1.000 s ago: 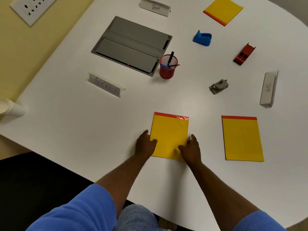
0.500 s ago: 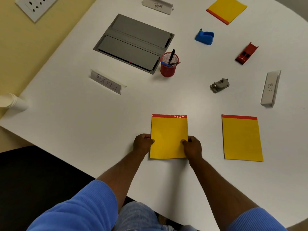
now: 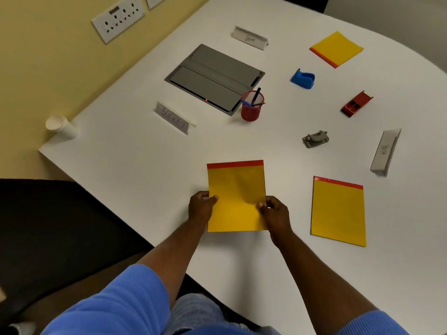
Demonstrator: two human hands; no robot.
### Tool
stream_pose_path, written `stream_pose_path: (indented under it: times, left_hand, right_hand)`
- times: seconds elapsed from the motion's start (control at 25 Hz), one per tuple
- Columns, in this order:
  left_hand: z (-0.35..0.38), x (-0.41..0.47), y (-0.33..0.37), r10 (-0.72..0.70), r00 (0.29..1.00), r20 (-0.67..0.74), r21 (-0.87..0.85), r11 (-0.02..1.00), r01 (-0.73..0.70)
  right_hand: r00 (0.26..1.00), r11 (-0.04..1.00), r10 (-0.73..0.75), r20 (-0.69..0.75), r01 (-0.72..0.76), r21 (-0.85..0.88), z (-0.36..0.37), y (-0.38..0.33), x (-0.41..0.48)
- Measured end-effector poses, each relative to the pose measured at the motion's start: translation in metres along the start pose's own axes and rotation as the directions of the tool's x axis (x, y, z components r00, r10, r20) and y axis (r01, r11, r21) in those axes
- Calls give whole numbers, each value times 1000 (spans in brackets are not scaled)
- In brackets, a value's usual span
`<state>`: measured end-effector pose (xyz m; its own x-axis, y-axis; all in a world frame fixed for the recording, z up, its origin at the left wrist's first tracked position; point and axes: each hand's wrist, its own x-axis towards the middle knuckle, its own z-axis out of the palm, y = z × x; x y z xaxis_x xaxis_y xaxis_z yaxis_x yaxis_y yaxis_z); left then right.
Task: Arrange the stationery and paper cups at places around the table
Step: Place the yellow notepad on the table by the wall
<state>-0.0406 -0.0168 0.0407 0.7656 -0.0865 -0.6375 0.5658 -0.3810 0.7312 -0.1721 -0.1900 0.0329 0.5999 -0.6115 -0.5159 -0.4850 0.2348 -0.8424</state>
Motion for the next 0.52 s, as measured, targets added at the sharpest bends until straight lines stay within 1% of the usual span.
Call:
stream_pose_path:
  times: [0.12, 0.28, 0.36, 0.44, 0.52]
  left_hand:
    - [-9, -23, 7, 67, 998, -8, -55, 996, -67]
    - [-16, -54, 13, 158, 982, -106, -111, 979, -170]
    - [-21, -64, 16, 195, 972, -132, -130, 969, -212]
    - [-30, -71, 20, 220, 970, -104, -178, 955, -236]
    - [-40, -72, 23, 233, 972, -40, -237, 942, -236]
  right_hand:
    - [998, 999, -47, 38, 46, 18, -10, -11, -14]
    - [988, 993, -121, 97, 121, 9, -16, -29, -30]
    - [984, 989, -144, 109, 145, 3, -18, -35, -34]
    - [975, 984, -177, 138, 177, 11, -18, -41, -37]
    - [969, 981, -192, 155, 193, 13, -15, -47, -37]
